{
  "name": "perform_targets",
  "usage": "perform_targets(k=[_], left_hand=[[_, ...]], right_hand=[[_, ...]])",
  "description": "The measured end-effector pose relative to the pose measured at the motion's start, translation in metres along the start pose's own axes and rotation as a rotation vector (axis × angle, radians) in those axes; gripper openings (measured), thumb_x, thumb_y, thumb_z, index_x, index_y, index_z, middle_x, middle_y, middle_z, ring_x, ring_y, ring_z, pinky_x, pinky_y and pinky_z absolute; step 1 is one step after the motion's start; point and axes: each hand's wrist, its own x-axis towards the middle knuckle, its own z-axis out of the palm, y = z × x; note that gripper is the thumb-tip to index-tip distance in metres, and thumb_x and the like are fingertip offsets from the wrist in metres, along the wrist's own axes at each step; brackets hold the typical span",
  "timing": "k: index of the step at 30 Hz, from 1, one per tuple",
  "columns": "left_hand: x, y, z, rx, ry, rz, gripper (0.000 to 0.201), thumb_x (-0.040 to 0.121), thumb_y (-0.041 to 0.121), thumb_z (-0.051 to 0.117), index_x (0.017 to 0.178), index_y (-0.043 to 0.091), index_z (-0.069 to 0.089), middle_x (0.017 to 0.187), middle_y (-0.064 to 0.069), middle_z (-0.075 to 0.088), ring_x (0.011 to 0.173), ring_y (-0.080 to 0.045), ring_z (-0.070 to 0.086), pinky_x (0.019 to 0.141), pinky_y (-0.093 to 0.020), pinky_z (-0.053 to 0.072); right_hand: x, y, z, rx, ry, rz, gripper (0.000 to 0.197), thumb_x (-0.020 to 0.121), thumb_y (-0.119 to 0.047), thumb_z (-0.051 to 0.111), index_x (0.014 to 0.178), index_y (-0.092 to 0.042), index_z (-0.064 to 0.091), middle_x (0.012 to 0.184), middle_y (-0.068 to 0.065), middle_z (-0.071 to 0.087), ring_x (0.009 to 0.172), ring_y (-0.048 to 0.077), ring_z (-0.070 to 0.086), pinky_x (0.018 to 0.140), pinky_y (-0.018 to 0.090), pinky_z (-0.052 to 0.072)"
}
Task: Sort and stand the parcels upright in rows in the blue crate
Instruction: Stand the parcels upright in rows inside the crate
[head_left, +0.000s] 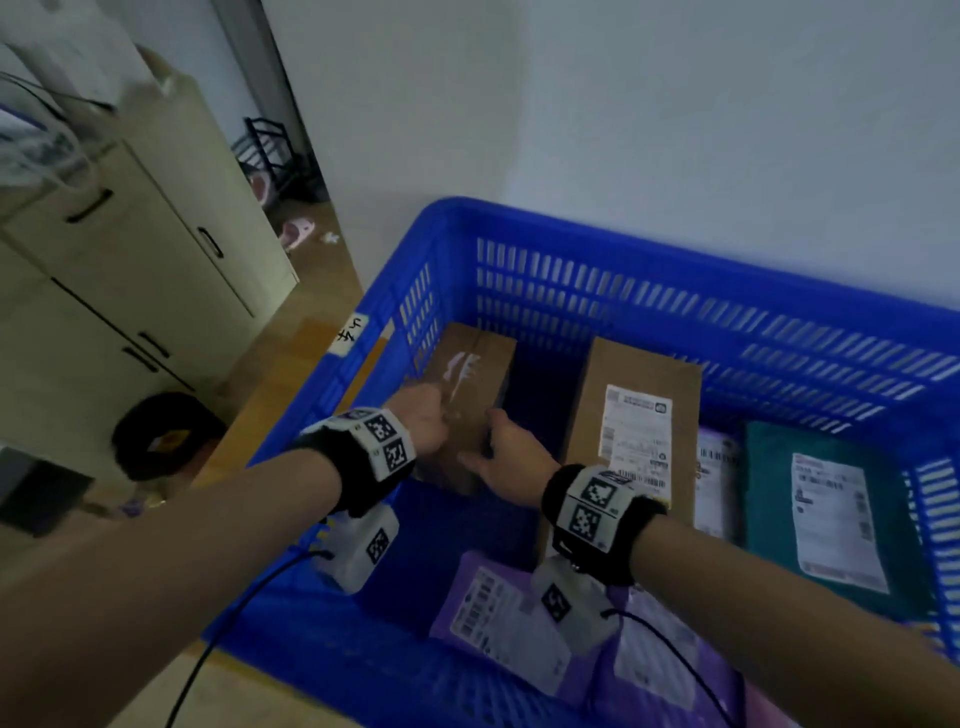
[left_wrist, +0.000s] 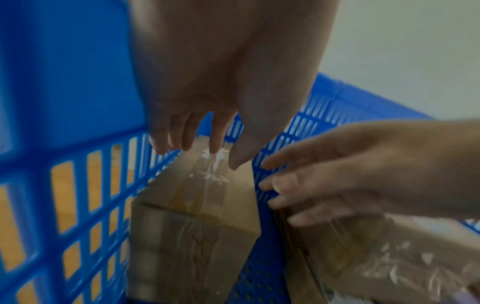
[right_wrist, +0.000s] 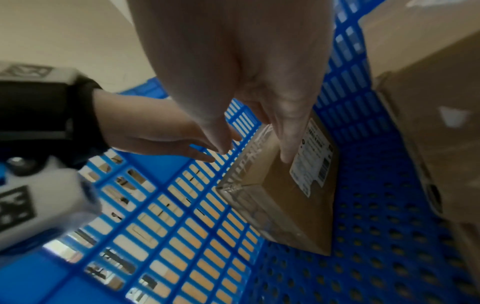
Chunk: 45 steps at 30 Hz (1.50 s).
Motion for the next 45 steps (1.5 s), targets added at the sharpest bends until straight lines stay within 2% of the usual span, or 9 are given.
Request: perform_targets(k=[7, 13, 18, 21, 26, 29, 34, 38, 45], left_hand=[[0.006, 0.001, 0.017, -0.067, -0.003, -0.119, 0.045, 0.088, 0.018, 0.057, 0.13, 0.006, 0.045, 0.122, -0.016, 0.058, 0.108, -0.032, 0.059, 0.077, -0.03, 0.047], [0.011, 0.017, 0.019, -0.043, 0.089, -0.242, 0.054, 0.086, 0.024, 0.061, 0.134, 0.004, 0.044, 0.131, -0.017, 0.051, 0.12, -0.031, 0.053, 0.094, -0.035, 0.047], [0.02, 0.03, 0.033, -0.084, 0.116, -0.397, 0.081, 0.084, 0.024, 0.066, 0.147, 0.003, 0.02, 0.15, -0.022, 0.022, 0.14, -0.038, 0.024, 0.115, -0.044, 0.027], [0.022, 0.03, 0.04, -0.129, 0.203, -0.425, 0.07, 0.092, 0.03, 0.055, 0.148, 0.01, 0.019, 0.152, -0.023, 0.018, 0.143, -0.038, 0.017, 0.115, -0.049, 0.019], [0.022, 0.031, 0.041, -0.085, 0.138, -0.379, 0.1, 0.072, 0.047, 0.074, 0.145, 0.007, 0.018, 0.15, -0.024, 0.018, 0.14, -0.04, 0.022, 0.111, -0.049, 0.027], [0.023, 0.031, 0.038, -0.06, 0.077, -0.349, 0.11, 0.067, 0.054, 0.074, 0.147, 0.012, 0.013, 0.151, -0.022, 0.016, 0.136, -0.043, 0.028, 0.108, -0.051, 0.032], [0.024, 0.025, 0.028, -0.135, 0.034, -0.285, 0.11, 0.064, 0.055, 0.075, 0.148, 0.028, 0.009, 0.15, -0.023, 0.023, 0.133, -0.043, 0.035, 0.105, -0.05, 0.04], [0.02, 0.026, 0.009, -0.226, 0.033, -0.307, 0.113, 0.064, 0.057, 0.074, 0.149, 0.027, 0.007, 0.15, -0.022, 0.025, 0.134, -0.04, 0.035, 0.105, -0.045, 0.041], [-0.005, 0.027, -0.01, -0.347, 0.084, -0.259, 0.111, 0.066, 0.053, 0.074, 0.15, 0.03, 0.004, 0.15, -0.017, 0.028, 0.134, -0.037, 0.035, 0.111, -0.044, 0.035]], right_hand=[[0.018, -0.003, 0.007, 0.204, -0.005, 0.188, 0.075, 0.091, -0.027, 0.058, 0.148, -0.009, 0.012, 0.138, 0.013, 0.049, 0.122, 0.031, 0.051, 0.099, 0.038, 0.046], [0.01, -0.009, 0.009, 0.427, -0.035, 0.179, 0.038, 0.095, -0.009, 0.05, 0.132, -0.005, 0.042, 0.119, 0.009, 0.058, 0.116, 0.03, 0.05, 0.089, 0.032, 0.047], [0.011, -0.002, 0.014, 0.496, -0.018, 0.232, 0.04, 0.093, -0.005, 0.052, 0.132, -0.002, 0.044, 0.135, 0.019, 0.05, 0.125, 0.035, 0.047, 0.106, 0.045, 0.041], [0.01, 0.004, 0.018, 0.572, -0.023, 0.257, 0.048, 0.09, -0.003, 0.055, 0.136, -0.005, 0.042, 0.138, 0.017, 0.049, 0.126, 0.034, 0.049, 0.104, 0.04, 0.045], [0.012, 0.019, 0.025, 0.662, -0.083, 0.339, 0.058, 0.09, 0.004, 0.049, 0.144, -0.009, 0.033, 0.144, 0.014, 0.043, 0.125, 0.032, 0.05, 0.084, 0.029, 0.048], [0.008, 0.024, 0.024, 0.745, -0.121, 0.387, 0.064, 0.094, 0.002, 0.044, 0.15, -0.017, 0.02, 0.15, 0.004, 0.034, 0.125, 0.019, 0.045, 0.092, 0.027, 0.045], [0.003, 0.028, 0.02, 0.697, -0.116, 0.309, 0.059, 0.094, -0.001, 0.046, 0.147, -0.017, 0.027, 0.145, 0.007, 0.041, 0.122, 0.02, 0.046, 0.095, 0.027, 0.042], [-0.005, 0.022, 0.009, 0.579, -0.032, 0.171, 0.059, 0.095, -0.011, 0.048, 0.149, -0.018, 0.023, 0.145, 0.002, 0.041, 0.132, 0.019, 0.041, 0.113, 0.034, 0.033], [-0.009, 0.019, -0.003, 0.632, 0.174, 0.168, 0.071, 0.093, -0.042, 0.05, 0.149, -0.018, 0.013, 0.149, 0.003, 0.035, 0.134, 0.024, 0.039, 0.112, 0.036, 0.033]])
